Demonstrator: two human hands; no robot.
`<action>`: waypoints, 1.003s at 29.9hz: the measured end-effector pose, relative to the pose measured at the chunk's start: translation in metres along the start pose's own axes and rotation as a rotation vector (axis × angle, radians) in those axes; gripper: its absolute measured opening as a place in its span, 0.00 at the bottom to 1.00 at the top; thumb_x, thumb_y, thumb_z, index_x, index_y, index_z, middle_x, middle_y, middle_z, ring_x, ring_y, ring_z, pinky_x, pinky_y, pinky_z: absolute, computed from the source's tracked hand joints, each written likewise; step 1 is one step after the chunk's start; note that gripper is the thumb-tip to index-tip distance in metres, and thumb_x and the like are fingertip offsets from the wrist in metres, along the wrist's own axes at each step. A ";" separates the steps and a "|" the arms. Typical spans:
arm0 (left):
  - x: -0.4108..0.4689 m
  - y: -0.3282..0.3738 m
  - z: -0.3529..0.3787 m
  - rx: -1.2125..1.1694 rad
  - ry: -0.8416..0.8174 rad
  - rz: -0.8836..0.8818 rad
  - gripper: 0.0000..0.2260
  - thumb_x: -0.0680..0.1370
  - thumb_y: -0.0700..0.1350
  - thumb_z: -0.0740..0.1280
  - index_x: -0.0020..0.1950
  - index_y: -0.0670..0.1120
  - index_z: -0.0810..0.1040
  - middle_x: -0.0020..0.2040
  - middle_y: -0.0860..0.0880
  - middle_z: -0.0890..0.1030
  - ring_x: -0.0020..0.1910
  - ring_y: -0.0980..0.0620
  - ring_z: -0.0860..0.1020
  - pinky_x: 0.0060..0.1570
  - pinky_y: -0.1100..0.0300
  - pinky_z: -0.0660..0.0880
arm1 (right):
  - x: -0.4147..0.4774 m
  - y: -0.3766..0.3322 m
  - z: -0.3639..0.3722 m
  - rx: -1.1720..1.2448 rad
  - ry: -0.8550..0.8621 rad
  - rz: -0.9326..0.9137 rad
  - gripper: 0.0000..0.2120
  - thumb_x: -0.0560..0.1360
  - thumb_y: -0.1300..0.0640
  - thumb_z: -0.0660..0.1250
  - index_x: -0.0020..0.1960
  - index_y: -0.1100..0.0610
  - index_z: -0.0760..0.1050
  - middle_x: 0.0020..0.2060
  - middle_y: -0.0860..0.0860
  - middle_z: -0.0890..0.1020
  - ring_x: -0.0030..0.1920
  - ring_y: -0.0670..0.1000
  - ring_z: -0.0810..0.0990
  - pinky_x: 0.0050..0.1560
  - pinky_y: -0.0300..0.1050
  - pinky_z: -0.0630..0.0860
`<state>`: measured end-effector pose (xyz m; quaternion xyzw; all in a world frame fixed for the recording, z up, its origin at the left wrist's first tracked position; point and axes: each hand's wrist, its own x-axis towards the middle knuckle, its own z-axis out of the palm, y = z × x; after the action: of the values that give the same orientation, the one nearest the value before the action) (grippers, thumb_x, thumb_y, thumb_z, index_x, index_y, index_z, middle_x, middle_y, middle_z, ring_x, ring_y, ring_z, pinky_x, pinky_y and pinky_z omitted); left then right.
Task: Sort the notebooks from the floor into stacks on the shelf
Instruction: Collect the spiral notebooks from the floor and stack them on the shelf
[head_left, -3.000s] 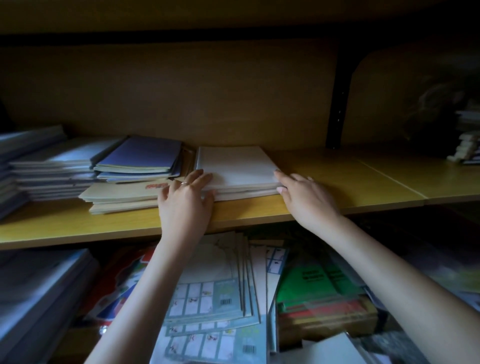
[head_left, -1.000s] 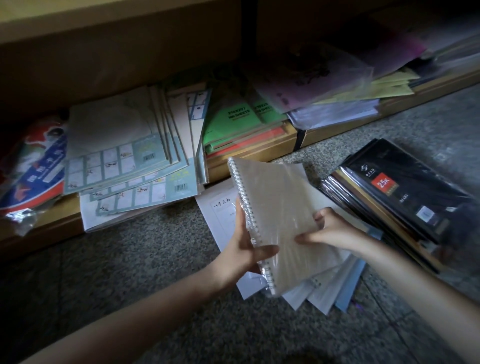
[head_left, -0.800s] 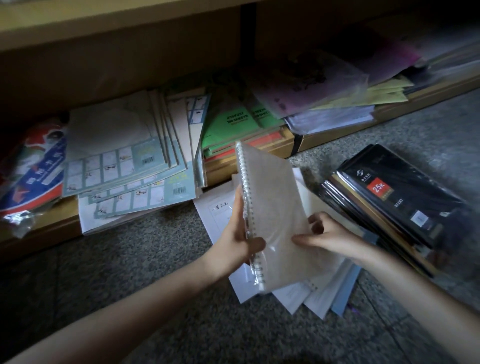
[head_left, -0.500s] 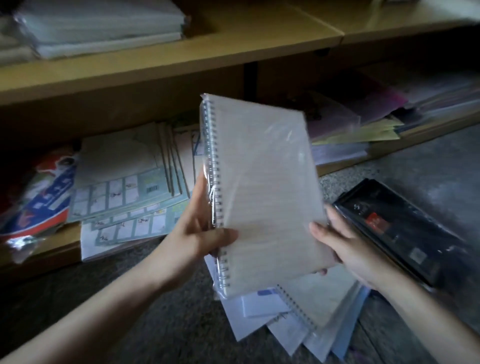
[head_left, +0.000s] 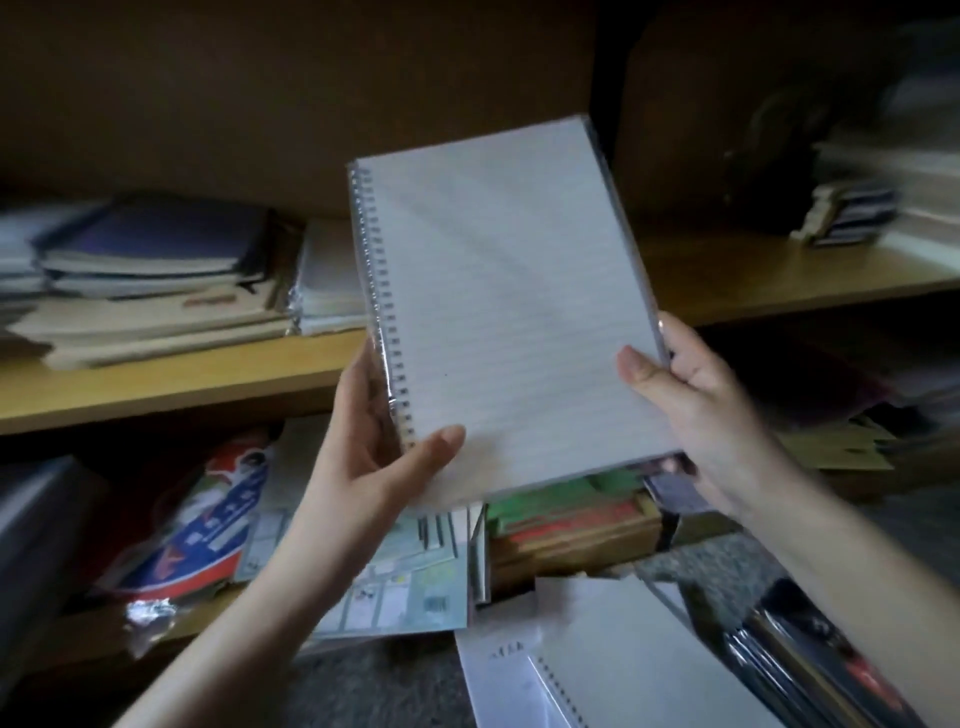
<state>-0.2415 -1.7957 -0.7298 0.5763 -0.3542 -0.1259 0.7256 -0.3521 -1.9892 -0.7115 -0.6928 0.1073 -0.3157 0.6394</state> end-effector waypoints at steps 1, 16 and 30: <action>0.000 0.002 -0.004 0.007 0.022 -0.016 0.38 0.67 0.35 0.72 0.72 0.53 0.61 0.57 0.51 0.81 0.50 0.53 0.82 0.40 0.60 0.81 | 0.008 0.001 0.006 -0.001 -0.014 0.017 0.08 0.78 0.57 0.60 0.56 0.50 0.72 0.43 0.50 0.81 0.24 0.41 0.73 0.15 0.31 0.58; 0.019 0.035 -0.051 0.205 0.277 0.067 0.32 0.64 0.58 0.76 0.66 0.61 0.71 0.45 0.39 0.81 0.36 0.51 0.81 0.36 0.65 0.78 | 0.060 -0.034 0.022 0.321 -0.465 0.400 0.43 0.62 0.71 0.71 0.73 0.58 0.59 0.68 0.57 0.69 0.59 0.53 0.79 0.42 0.41 0.80; 0.089 0.025 -0.080 1.411 0.334 0.213 0.25 0.73 0.64 0.63 0.63 0.49 0.77 0.68 0.45 0.72 0.63 0.40 0.71 0.60 0.45 0.66 | 0.104 0.008 0.059 -0.697 -0.115 -0.265 0.13 0.77 0.56 0.63 0.61 0.48 0.74 0.61 0.45 0.71 0.55 0.40 0.72 0.51 0.25 0.66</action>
<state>-0.1305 -1.7812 -0.6803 0.8805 -0.2897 0.2928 0.2346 -0.2353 -1.9991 -0.6865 -0.8933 0.0814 -0.3010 0.3238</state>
